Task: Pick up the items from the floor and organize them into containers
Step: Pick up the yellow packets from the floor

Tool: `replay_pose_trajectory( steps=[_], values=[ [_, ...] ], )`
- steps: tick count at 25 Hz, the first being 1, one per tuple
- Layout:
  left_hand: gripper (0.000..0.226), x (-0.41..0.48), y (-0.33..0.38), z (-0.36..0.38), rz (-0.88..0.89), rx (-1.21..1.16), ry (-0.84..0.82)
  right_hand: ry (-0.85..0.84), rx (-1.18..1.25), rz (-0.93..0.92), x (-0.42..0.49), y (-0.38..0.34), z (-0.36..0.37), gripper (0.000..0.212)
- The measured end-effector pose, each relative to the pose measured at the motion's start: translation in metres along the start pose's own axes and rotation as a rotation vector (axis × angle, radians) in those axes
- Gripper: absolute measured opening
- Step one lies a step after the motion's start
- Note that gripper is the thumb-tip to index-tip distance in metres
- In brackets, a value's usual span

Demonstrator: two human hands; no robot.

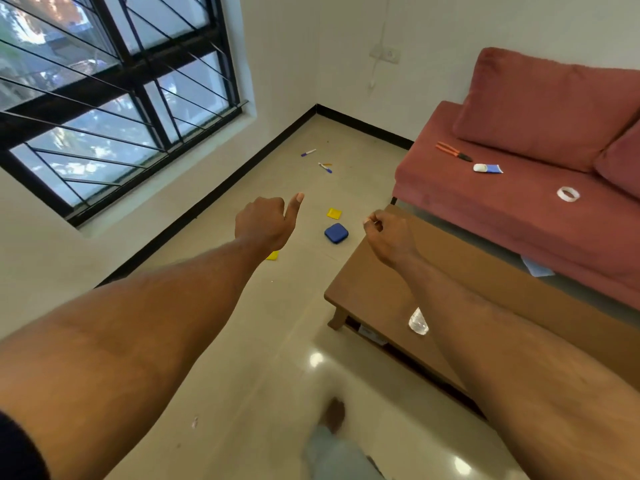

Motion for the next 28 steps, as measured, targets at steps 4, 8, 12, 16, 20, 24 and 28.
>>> replay_pose_trajectory(
  steps=[4, 8, 12, 16, 20, 24, 28],
  values=[
    [0.087, 0.067, -0.061, 0.029, -0.155, 0.013, -0.159, -0.087, -0.123, -0.041, 0.092, -0.025, 0.029, 0.022],
    [0.080, 0.156, -0.113, 0.061, -0.257, 0.075, -0.349, -0.159, -0.092, -0.012, 0.198, -0.043, 0.065, 0.020],
    [0.076, 0.241, -0.134, 0.092, -0.270, 0.059, -0.410, -0.214, -0.063, -0.017, 0.279, -0.057, 0.106, 0.019],
    [0.075, 0.299, -0.166, 0.119, -0.320, 0.017, -0.459, -0.273, -0.096, 0.006, 0.347, -0.066, 0.138, 0.022],
    [0.071, 0.357, -0.209, 0.152, -0.356, -0.038, -0.490, -0.286, -0.130, 0.037, 0.428, -0.086, 0.170, 0.021],
    [0.067, 0.426, -0.250, 0.205, -0.340, -0.072, -0.525, -0.285, -0.117, 0.098, 0.504, -0.100, 0.230, 0.024],
    [0.064, 0.472, -0.285, 0.258, -0.360, -0.110, -0.587, -0.327, -0.094, 0.219, 0.545, -0.083, 0.305, 0.026]
  ],
)
Point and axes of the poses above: each hand's wrist, its own x-axis towards the middle knuckle, its own z-axis out of the palm, y = z × x, the point moved 5 cm from there along x, towards the middle knuckle, and after that the axes turned 6 degrees about z, right-handed, at the moved point
